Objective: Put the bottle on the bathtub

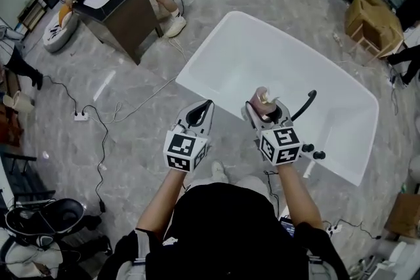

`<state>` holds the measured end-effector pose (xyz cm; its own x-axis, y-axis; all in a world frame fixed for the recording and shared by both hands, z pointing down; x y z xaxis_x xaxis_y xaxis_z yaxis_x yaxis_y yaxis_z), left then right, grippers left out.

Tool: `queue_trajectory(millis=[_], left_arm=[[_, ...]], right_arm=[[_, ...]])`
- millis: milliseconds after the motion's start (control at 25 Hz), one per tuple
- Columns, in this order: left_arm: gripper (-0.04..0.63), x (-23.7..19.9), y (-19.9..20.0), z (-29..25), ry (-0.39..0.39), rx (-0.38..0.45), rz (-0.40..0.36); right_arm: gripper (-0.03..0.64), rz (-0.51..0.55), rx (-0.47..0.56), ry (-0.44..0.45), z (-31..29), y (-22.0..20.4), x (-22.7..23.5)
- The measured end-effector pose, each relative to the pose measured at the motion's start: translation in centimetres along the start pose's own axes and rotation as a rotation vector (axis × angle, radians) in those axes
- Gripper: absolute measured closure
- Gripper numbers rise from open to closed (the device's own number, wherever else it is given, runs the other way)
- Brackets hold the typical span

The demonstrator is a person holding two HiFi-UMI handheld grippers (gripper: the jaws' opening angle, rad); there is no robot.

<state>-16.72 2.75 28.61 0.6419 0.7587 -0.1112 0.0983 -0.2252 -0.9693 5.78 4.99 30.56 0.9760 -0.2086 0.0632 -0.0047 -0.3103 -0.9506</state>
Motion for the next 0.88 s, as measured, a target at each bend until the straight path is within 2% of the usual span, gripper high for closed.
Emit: queue_trajectory(millis=[320, 880], left_arm=[[0.583, -2.5, -2.1, -2.1, -0.010, -0.050, 0.042], [0.583, -3.2, -5.2, -7.0, -0.007, -0.103, 0.110]], right_arm=[[0.380, -0.008, -0.053, -0.011, -3.1, -1.6, 0.5], [0.380, -0.027, -0.143, -0.012, -6.0, -4.7, 3.9]])
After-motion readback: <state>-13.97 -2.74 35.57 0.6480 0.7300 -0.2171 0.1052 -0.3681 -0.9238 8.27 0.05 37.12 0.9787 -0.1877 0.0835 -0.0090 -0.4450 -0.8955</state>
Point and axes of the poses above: the fingertips, and each gripper's own axes: z backward along the fingers, x to its right, y out of its top, the point moved 9 cm from there along z, backward along the fingers, and after that the axes turned 8 degrees about -y, right-handed, at the moved point
